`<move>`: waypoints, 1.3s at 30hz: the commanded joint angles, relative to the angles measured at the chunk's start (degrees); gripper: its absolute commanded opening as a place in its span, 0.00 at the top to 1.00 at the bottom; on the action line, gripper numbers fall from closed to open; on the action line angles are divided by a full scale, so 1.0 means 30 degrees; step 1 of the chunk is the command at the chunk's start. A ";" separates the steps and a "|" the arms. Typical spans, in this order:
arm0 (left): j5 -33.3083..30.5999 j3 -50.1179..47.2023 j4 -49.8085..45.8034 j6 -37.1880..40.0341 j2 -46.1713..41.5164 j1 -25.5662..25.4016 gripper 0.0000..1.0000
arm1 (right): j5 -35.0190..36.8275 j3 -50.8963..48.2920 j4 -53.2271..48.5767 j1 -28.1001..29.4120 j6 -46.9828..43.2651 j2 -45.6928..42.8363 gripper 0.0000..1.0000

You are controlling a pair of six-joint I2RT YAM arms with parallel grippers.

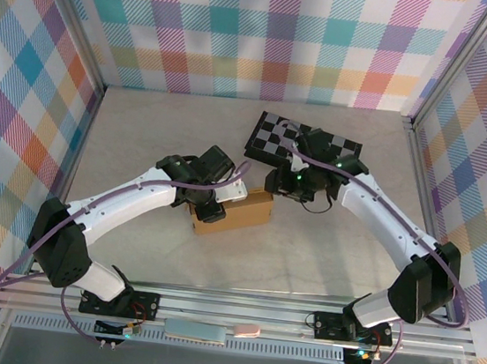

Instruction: Fold the paper box

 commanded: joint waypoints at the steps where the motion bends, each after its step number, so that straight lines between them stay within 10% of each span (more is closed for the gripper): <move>1: -0.0131 -0.0123 -0.0098 0.0308 -0.0087 -0.0219 0.50 | -0.1046 0.1062 -0.0256 -0.0804 0.1896 -0.0082 0.46; 14: -0.0098 -0.0042 -0.0097 0.0310 0.0027 -0.0254 0.50 | -0.4993 -0.2368 0.2722 -0.1791 1.4249 0.0385 0.25; 39: 0.0358 0.0137 0.0411 -0.0953 0.0980 0.0029 0.50 | -0.1433 -1.0848 1.5527 -0.0514 1.6977 -0.2608 0.39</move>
